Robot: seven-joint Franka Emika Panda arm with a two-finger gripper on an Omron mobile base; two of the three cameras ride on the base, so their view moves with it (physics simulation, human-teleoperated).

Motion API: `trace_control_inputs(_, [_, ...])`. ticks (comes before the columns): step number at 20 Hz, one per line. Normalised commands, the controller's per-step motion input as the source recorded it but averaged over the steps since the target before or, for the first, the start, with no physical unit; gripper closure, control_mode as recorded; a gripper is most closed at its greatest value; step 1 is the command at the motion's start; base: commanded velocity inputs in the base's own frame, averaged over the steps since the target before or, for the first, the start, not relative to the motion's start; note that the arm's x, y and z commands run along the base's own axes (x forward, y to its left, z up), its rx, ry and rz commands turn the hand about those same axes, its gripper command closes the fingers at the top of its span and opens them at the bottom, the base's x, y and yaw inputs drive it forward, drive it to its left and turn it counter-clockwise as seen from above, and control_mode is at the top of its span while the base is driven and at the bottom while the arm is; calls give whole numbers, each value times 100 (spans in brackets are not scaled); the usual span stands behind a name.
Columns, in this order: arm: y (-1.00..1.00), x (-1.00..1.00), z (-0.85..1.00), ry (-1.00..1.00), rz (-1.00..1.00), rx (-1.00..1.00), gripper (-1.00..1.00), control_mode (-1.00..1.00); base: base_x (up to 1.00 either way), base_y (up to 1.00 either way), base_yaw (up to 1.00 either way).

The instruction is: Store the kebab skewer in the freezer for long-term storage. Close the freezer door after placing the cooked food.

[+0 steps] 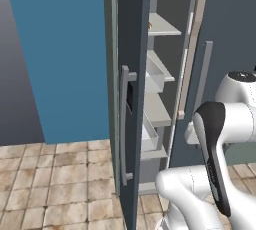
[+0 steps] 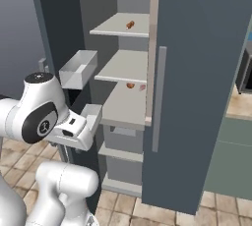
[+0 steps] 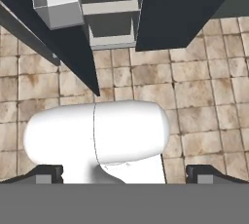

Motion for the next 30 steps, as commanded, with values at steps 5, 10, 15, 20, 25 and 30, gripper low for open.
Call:
trace_control_inputs(5, [0,0,0,0,0,0,-100,100,0,0,0])
trace_control_inputs(10, [0,0,0,0,0,0,-100,-100,0,0,0])
trace_control_inputs(15, [19,0,0,-5,-1,0,-100,-100,0,0,0])
trace_control_inputs(20, [79,8,0,-17,-21,-9,-100,-100,0,0,0])
trace_control_inputs(25, [86,36,1,-20,-37,-18,-100,-100,0,0,0])
trace_control_inputs(30, [90,60,8,-29,-30,-23,-100,-100,0,0,0])
